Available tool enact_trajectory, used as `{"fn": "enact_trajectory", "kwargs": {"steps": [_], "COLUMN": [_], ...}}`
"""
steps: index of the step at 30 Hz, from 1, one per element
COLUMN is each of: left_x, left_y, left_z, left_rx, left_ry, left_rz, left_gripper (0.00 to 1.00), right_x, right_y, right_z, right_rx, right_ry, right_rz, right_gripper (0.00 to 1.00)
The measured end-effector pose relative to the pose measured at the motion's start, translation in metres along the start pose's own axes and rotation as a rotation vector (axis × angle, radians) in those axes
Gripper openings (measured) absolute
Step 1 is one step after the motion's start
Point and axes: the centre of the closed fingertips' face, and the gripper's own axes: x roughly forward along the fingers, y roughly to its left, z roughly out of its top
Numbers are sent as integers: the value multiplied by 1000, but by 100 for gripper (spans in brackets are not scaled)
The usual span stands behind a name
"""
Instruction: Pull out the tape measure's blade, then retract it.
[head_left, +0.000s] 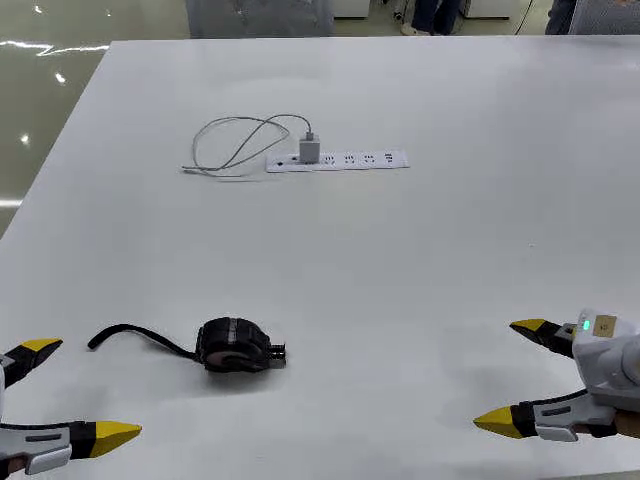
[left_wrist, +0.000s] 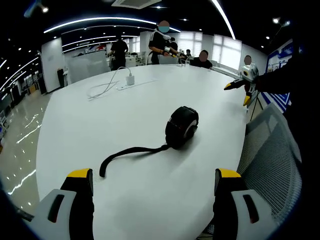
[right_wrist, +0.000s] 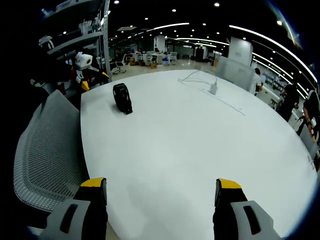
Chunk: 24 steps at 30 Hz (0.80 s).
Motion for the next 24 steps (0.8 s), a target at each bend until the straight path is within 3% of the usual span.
{"fn": "enact_trajectory", "kwargs": {"steps": [4, 9, 12, 24], "left_x": [0, -1, -1, -3], "left_y": [1, 1, 0, -1], "left_z": [4, 5, 4, 2], "left_rx": [-2, 12, 6, 18], "left_ry": [-12, -8, -3, 7], "left_rz": [0, 0, -5, 1], "left_gripper": [99, 99, 99, 99], "right_x": [-5, -12, -12, -17], "right_y": [-2, -1, 0, -1], "right_z": [-3, 4, -1, 5], "right_rx": [13, 0, 25, 19], "right_ry": [-1, -61, -32, -42], "right_rz": [-5, -12, -11, -16], "right_gripper": [96, 99, 99, 99]}}
